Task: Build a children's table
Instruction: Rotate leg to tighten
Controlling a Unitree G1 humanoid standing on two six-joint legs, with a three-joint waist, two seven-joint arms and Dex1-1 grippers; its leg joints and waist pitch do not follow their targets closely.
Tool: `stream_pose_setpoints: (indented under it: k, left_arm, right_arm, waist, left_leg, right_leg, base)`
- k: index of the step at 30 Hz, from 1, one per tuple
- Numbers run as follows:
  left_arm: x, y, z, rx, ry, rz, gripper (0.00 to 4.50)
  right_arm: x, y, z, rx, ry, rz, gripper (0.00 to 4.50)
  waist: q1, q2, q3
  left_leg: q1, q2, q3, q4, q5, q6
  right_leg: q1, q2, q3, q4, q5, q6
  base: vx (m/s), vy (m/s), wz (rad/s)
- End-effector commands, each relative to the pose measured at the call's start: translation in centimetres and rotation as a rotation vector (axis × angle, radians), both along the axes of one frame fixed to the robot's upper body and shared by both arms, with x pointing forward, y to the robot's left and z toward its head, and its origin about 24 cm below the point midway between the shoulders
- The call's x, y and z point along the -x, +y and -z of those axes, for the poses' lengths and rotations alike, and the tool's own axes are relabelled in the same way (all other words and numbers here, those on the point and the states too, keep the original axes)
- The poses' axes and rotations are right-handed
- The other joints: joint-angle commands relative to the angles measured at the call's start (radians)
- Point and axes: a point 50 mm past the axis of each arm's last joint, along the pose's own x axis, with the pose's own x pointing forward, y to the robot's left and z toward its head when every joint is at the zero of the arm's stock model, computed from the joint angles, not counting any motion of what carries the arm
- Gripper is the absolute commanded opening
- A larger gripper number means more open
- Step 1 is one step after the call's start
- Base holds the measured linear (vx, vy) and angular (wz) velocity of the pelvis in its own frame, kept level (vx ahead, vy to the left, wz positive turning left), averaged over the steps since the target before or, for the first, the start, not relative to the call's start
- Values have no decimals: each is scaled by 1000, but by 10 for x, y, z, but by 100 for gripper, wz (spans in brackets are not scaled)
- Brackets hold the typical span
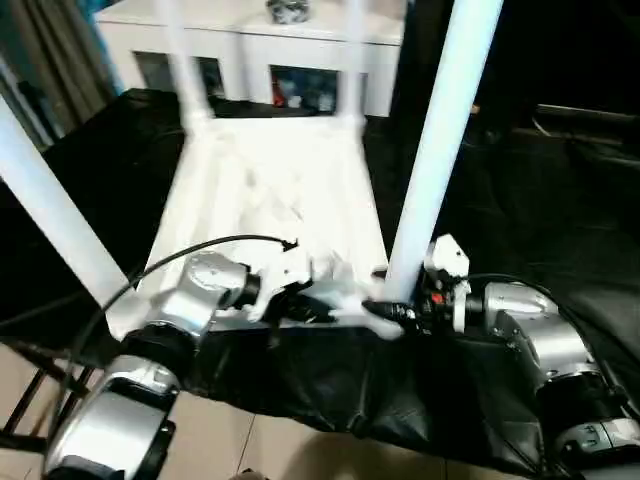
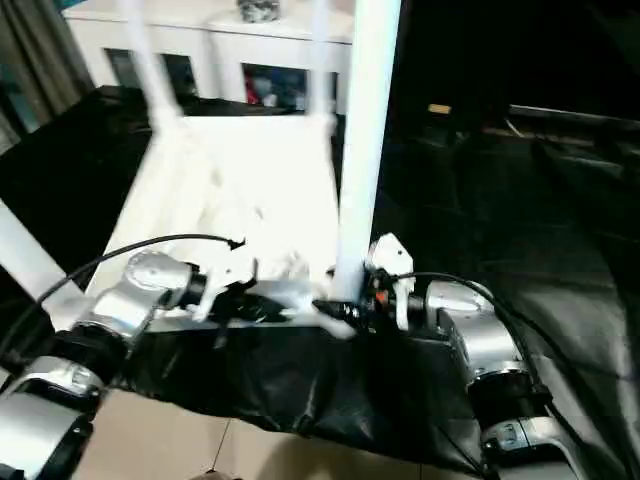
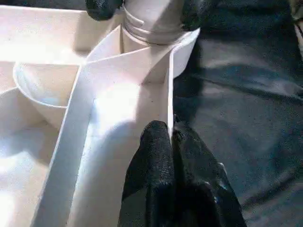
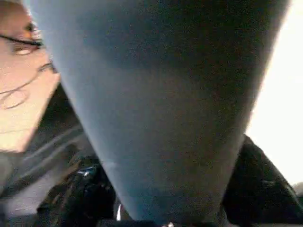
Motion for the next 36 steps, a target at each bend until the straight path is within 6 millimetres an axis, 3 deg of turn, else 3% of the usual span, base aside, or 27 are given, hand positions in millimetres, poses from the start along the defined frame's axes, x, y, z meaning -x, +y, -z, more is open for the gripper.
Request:
stream_pose_setpoints:
  k: [1, 12, 18, 21, 22, 23, 28, 29, 30, 31, 32, 35, 36]
  left_arm:
    - [1, -9, -1, 30, -5, 24, 0]
    - [-1, -7, -4, 35, 4, 30, 0]
    - [-6, -13, -4, 35, -30, -55, 0]
    - [-8, -26, 0, 34, -41, -123, 0]
    - [-8, -34, 1, 47, -38, -153, 0]
    - [-8, -38, 2, 48, -38, -158, 0]
    - [-7, -62, 5, 57, -34, -213, 0]
    - [-7, -76, 7, 54, -46, -245, 0]
    - [-7, -81, 7, 59, -51, -260, 0]
    - [-7, -84, 6, 63, -56, -277, 0]
    - [-7, -87, 6, 59, -66, -278, 0]
    - [-7, -89, 7, 44, -93, -279, 0]
    - [-7, -89, 7, 45, -92, -286, 0]
  right_arm:
    - [8, 13, 11, 30, 68, -99, 240]
    - [10, 16, 12, 6, 103, -125, 215]
    - [5, 16, 16, -35, 52, 90, 213]
    - [1, 18, 26, -20, 20, 311, 209]
    - [-1, 21, 31, -41, 37, 439, 208]
    - [-1, 23, 32, -55, 50, 471, 208]
    - [-5, 36, 35, -126, 83, 640, 204]
    - [-9, 46, 38, -105, 80, 728, 204]
    - [-10, 52, 38, -106, 78, 741, 204]
    - [-11, 56, 38, -106, 75, 755, 204]
    - [-13, 60, 36, -107, 66, 766, 204]
    - [-16, 66, 30, -114, 21, 793, 204]
    - [-18, 66, 29, -122, 16, 814, 239]
  waist:
    - [3, -14, -54]
    - [9, -16, -56]
    - [8, -17, -52]
    - [-2, -16, -43]
    - [-8, -13, -41]
    - [-15, -16, -42]
    - [-28, -15, -39]
    - [-29, -7, -39]
    - [-32, -9, -38]
    - [-36, -5, -38]
    - [-41, -10, -38]
    - [-47, -8, -39]
    - [-47, -8, -39]
  left_leg:
    - [10, 71, -24, -60, -222, 71]
    - [7, 68, -24, -58, -195, 74]
    - [9, 69, -25, -62, -223, 57]
    - [15, 68, -31, -72, -295, 16]
    - [23, 67, -36, -73, -336, -2]
    - [22, 65, -40, -76, -353, -9]
    - [25, 60, -41, -75, -388, -3]
    - [26, 60, -42, -76, -392, -7]
    - [27, 61, -42, -76, -399, -11]
    - [29, 58, -43, -75, -418, -17]
    - [25, 55, -44, -74, -422, -11]
    - [24, 54, -44, -74, -424, 3]
    - [24, 55, -44, -74, -424, 4]
  right_leg:
    - [43, -79, 56, -63, -255, -221]
    - [46, -79, 56, -60, -234, -219]
    - [43, -81, 56, -67, -303, -199]
    - [35, -84, 57, -84, -432, -161]
    - [32, -85, 56, -92, -489, -146]
    - [34, -87, 54, -95, -515, -134]
    - [25, -84, 54, -108, -559, -110]
    - [24, -83, 53, -110, -561, -104]
    - [22, -82, 53, -111, -561, -103]
    - [21, -81, 51, -112, -567, -102]
    - [25, -81, 48, -114, -572, -96]
    - [22, -81, 49, -117, -578, -90]
    - [21, -81, 50, -117, -575, -90]
  base:
    - [0, 0, 0]
    - [0, 0, 0]
    - [0, 0, 0]
    - [0, 0, 0]
    - [0, 0, 0]
    - [0, 0, 0]
    - [0, 0, 0]
    - [0, 0, 0]
    - [0, 0, 0]
    - [0, 0, 0]
    - [0, 0, 0]
    - [0, 0, 0]
    - [0, 0, 0]
